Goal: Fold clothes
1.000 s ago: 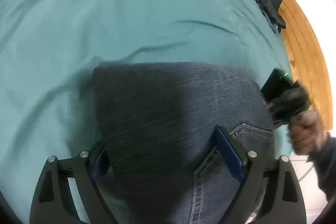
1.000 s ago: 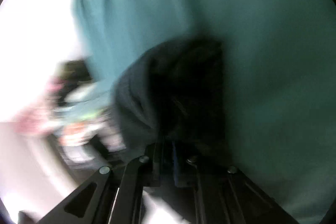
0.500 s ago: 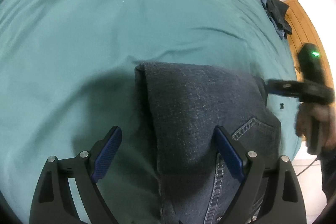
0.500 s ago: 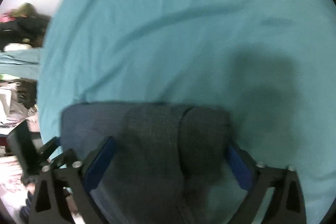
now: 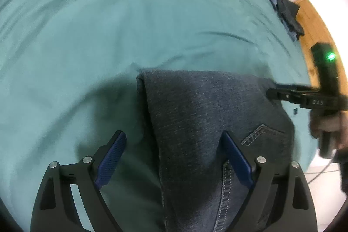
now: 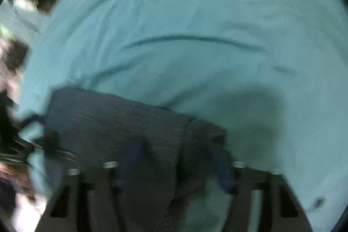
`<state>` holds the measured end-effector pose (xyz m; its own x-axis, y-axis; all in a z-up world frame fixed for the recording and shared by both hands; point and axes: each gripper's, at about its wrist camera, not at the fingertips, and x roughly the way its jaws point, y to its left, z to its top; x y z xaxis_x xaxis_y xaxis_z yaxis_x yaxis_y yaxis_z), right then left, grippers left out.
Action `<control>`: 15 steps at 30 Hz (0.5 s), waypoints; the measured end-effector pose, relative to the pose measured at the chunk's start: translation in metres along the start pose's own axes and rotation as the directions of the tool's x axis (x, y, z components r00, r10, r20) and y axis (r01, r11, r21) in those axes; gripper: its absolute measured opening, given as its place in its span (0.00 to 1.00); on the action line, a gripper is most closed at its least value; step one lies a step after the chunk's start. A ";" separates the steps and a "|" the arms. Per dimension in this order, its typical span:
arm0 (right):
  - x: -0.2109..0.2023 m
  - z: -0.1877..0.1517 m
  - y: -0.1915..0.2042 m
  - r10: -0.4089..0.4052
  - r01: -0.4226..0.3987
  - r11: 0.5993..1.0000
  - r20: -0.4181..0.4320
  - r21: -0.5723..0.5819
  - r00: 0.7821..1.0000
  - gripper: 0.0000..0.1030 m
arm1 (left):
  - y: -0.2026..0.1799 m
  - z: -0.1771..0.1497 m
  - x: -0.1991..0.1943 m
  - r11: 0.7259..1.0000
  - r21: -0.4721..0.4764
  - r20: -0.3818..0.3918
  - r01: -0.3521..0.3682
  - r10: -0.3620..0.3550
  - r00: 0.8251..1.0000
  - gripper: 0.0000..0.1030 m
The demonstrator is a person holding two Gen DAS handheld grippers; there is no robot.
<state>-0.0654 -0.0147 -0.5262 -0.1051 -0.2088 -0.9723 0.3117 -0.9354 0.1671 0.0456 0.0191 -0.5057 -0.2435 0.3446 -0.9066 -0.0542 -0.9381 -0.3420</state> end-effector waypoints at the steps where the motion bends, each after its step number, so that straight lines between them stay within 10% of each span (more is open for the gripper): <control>1: 0.002 -0.003 0.007 -0.036 0.037 0.998 0.003 -0.041 0.999 0.33 | -0.003 0.000 -0.002 1.000 0.016 0.003 -0.021 0.021 1.000 0.88; 4: 0.015 -0.005 0.014 -0.044 0.041 0.997 -0.037 -0.070 0.998 0.23 | -0.006 0.001 -0.003 0.999 0.037 -0.009 -0.023 0.023 1.000 0.88; 6: 0.020 -0.011 -0.008 0.176 -0.168 0.979 -0.059 0.113 0.983 0.18 | -0.007 0.003 0.000 0.999 0.032 -0.017 -0.008 0.009 1.000 0.88; 7: 0.023 -0.016 -0.026 0.341 -0.319 0.911 -0.041 0.262 0.939 0.18 | -0.007 0.003 0.001 1.000 0.028 -0.020 0.001 -0.001 1.000 0.88; 8: 0.037 -0.030 -0.052 0.523 -0.476 0.762 0.017 0.438 0.852 0.18 | -0.006 0.003 0.001 1.000 0.026 -0.023 0.012 -0.011 1.000 0.88; 10: 0.064 -0.058 -0.102 0.760 -0.652 0.326 0.220 0.684 0.611 0.09 | -0.004 0.001 0.003 0.999 0.023 -0.031 0.032 -0.031 0.999 0.88; 12: 0.088 -0.094 -0.133 0.754 -0.605 0.168 0.294 0.778 0.587 0.05 | -0.002 -0.001 0.006 0.999 0.020 -0.039 0.046 -0.046 0.998 0.88; 15: 0.068 -0.098 -0.146 0.688 -0.563 0.380 0.182 0.734 0.703 0.18 | -0.002 -0.001 0.010 0.998 0.003 -0.049 0.062 -0.062 0.997 0.88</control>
<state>-0.0257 0.1354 -0.6332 -0.0314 -0.8421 -0.5384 -0.5155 -0.4478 0.7306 0.0440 0.0246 -0.5146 -0.1919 0.4031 -0.8948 -0.0724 -0.9151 -0.3967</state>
